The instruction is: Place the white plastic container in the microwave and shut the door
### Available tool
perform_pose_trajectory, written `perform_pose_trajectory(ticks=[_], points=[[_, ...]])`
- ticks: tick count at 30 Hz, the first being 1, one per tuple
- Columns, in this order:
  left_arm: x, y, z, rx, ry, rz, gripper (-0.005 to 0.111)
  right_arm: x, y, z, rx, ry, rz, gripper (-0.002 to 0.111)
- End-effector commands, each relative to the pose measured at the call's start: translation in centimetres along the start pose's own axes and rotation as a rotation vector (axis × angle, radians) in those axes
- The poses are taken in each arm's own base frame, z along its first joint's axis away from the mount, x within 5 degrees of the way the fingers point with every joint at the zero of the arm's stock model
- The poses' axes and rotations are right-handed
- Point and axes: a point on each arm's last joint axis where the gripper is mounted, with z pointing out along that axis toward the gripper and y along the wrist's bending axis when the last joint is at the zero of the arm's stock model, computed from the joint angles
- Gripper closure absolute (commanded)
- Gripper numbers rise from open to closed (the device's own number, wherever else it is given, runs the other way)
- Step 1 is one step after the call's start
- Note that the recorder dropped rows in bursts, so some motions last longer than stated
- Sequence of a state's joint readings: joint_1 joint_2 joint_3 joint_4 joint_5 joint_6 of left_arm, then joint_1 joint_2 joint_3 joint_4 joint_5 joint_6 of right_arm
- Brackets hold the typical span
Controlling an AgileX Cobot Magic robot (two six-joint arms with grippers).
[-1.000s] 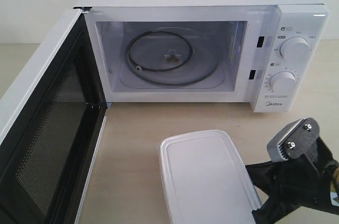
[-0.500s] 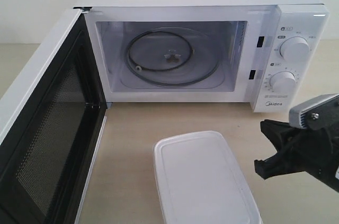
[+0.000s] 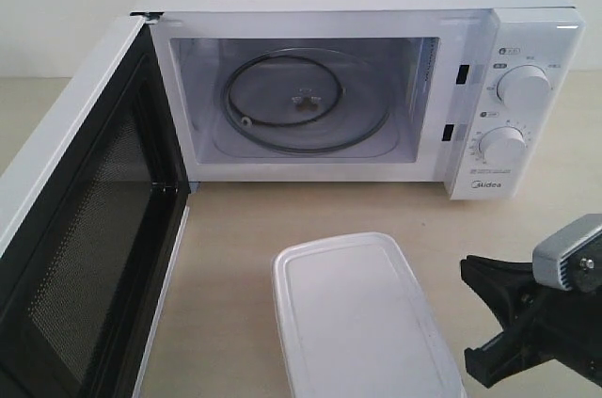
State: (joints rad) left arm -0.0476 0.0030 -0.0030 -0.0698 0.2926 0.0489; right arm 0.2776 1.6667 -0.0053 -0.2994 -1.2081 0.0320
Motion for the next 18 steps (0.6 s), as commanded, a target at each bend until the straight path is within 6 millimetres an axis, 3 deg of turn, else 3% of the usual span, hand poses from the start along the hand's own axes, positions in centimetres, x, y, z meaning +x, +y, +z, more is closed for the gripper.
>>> perform_pose_trajectory(ticks=[1, 9, 18], points=[[0.1, 0.0, 0.0, -0.001, 0.0, -0.004, 0.102, -0.1, 0.3, -0.1, -0.031, -0.012, -0.02, 0.109], [0.1, 0.0, 0.0, -0.001, 0.0, -0.004, 0.102, 0.0, 1.9, -0.3, -0.203, -0.006, -0.071, 0.109], [0.1, 0.0, 0.0, -0.001, 0.0, -0.004, 0.102, -0.1, 0.5, -0.2, -0.054, -0.011, -0.009, 0.109]])
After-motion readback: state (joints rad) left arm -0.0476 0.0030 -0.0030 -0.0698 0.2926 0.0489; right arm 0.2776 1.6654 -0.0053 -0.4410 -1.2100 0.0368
